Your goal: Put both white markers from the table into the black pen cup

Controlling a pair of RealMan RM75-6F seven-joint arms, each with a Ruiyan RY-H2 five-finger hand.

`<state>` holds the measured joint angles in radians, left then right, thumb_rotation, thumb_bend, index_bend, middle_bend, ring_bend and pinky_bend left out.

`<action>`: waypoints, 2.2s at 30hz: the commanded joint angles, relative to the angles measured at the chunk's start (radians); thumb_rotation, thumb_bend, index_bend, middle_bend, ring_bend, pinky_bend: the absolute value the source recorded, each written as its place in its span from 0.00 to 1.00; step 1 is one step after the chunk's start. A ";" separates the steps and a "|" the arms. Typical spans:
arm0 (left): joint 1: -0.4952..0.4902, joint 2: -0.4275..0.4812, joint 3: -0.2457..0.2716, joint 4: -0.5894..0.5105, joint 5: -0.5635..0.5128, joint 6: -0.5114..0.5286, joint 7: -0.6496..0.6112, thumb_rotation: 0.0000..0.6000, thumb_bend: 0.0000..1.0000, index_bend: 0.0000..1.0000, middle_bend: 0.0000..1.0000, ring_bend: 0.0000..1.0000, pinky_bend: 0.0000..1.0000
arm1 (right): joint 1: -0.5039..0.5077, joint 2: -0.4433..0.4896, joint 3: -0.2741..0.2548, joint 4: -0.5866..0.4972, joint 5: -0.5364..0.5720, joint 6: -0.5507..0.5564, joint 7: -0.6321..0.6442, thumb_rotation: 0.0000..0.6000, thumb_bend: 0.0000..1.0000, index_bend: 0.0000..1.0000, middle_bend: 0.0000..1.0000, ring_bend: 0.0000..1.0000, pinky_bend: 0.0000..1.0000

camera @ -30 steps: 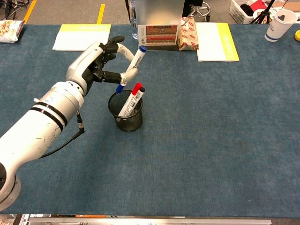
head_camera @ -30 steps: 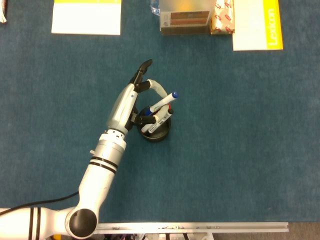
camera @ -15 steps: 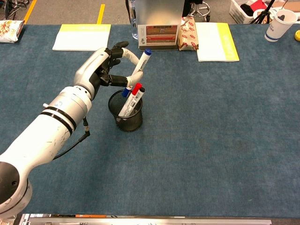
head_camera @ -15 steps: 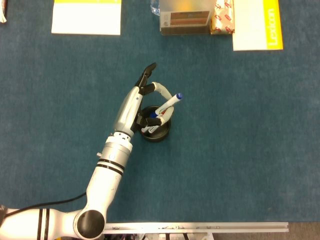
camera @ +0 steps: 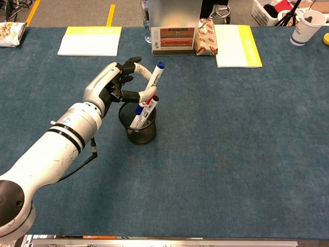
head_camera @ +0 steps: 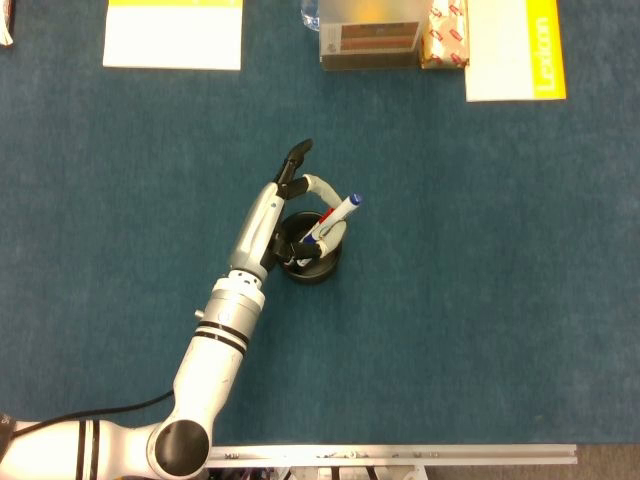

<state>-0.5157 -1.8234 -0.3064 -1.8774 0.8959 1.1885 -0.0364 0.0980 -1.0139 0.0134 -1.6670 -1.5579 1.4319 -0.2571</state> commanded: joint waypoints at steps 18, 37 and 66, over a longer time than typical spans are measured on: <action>0.021 0.028 0.008 -0.001 0.007 -0.048 -0.054 1.00 0.33 0.18 0.00 0.00 0.00 | 0.000 0.000 0.000 -0.001 0.000 0.000 -0.001 1.00 0.87 0.57 0.39 0.26 0.16; 0.049 0.240 0.050 -0.101 0.153 0.056 0.173 1.00 0.33 0.22 0.00 0.00 0.00 | -0.005 0.006 0.003 -0.008 -0.015 0.021 0.001 1.00 0.87 0.57 0.39 0.26 0.16; 0.368 0.688 0.429 0.230 0.849 0.416 0.532 1.00 0.33 0.29 0.11 0.00 0.07 | -0.007 -0.022 -0.002 0.015 -0.004 0.006 -0.070 1.00 0.87 0.57 0.39 0.26 0.16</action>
<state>-0.1662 -1.1323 0.1083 -1.6601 1.7127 1.5775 0.4972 0.0913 -1.0353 0.0119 -1.6526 -1.5626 1.4388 -0.3262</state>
